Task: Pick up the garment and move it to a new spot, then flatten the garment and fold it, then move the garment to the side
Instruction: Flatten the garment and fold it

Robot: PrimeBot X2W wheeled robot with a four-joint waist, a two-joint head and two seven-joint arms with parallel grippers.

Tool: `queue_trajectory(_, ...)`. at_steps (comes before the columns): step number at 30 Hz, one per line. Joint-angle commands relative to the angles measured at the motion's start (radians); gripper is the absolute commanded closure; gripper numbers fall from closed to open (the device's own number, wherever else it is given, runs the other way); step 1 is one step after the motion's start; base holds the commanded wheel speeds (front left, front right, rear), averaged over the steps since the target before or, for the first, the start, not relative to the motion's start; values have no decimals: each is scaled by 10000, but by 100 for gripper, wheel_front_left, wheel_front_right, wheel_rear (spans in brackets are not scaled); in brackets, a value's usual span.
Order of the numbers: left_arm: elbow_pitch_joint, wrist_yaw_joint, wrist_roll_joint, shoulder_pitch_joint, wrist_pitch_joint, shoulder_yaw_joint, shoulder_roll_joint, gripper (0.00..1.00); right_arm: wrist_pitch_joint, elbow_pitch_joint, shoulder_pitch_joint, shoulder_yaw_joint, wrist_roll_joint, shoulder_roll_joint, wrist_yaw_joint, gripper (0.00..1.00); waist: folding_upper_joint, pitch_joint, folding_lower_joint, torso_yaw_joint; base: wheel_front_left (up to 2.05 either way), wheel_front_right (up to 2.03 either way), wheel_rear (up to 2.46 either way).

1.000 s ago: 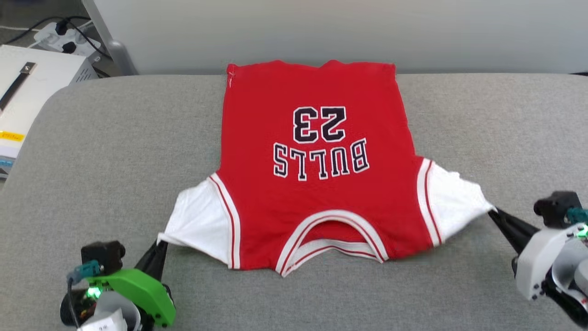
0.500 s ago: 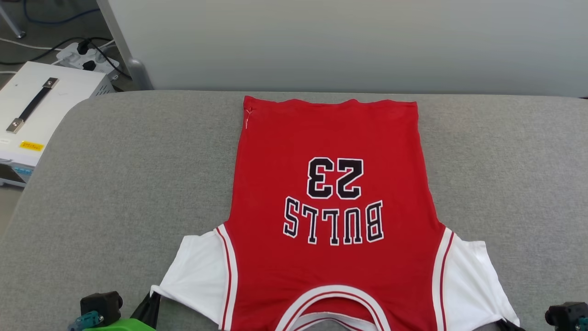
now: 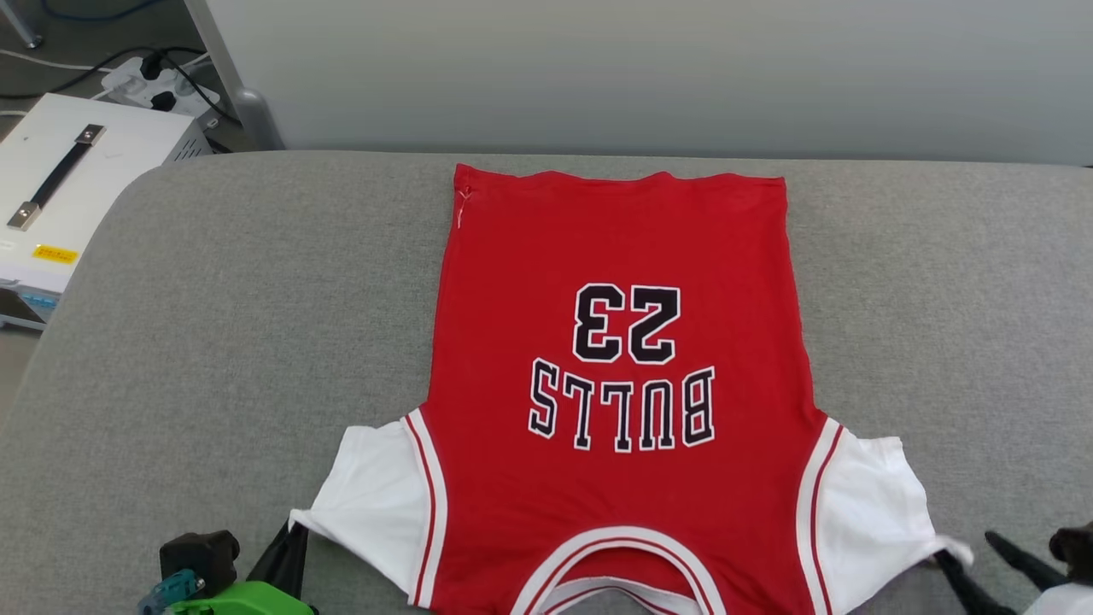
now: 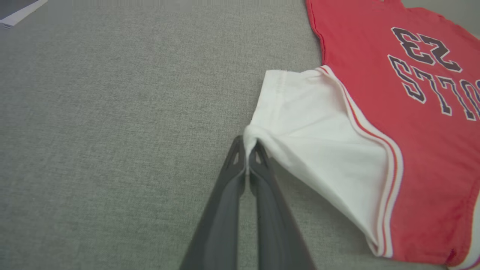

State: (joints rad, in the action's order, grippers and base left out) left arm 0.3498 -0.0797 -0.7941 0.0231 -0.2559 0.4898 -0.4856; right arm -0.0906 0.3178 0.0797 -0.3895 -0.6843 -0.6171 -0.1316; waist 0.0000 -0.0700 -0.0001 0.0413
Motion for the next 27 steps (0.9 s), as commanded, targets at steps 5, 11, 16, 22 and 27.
queue_trajectory(5, -720, -209, 517, 221, -59, -434, 190, 100, 507, -1627, -571, 1722, 681, -258, 9, 0, 0, -517, 1, 154, 0, 0, 0)
queue_trajectory(11, -1554, -334, 1117, 570, -59, -775, 456, 100, 1568, -3308, -2238, 3344, 1262, -486, 9, 0, 0, -1422, 1, 518, 0, 0, 0)
queue_trajectory(16, -2265, -365, 1655, 999, -59, -1085, 825, 100, 3004, -3774, -4516, 3753, 1291, -602, 9, 0, 0, -2423, 1, 1024, 0, 0, 0)
queue_trajectory(22, -2973, -239, 2241, 1307, -59, -1361, 1351, 100, 6016, -2549, -7468, 2851, 965, -791, 9, 0, 0, -3410, 1, 1583, 0, 0, 0)
queue_trajectory(27, -3391, -65, 2706, 1527, -59, -1488, 1744, 100, 9266, -1214, -9654, 1857, 213, -807, 9, 0, 0, -4216, 1, 1955, 0, 0, 0)
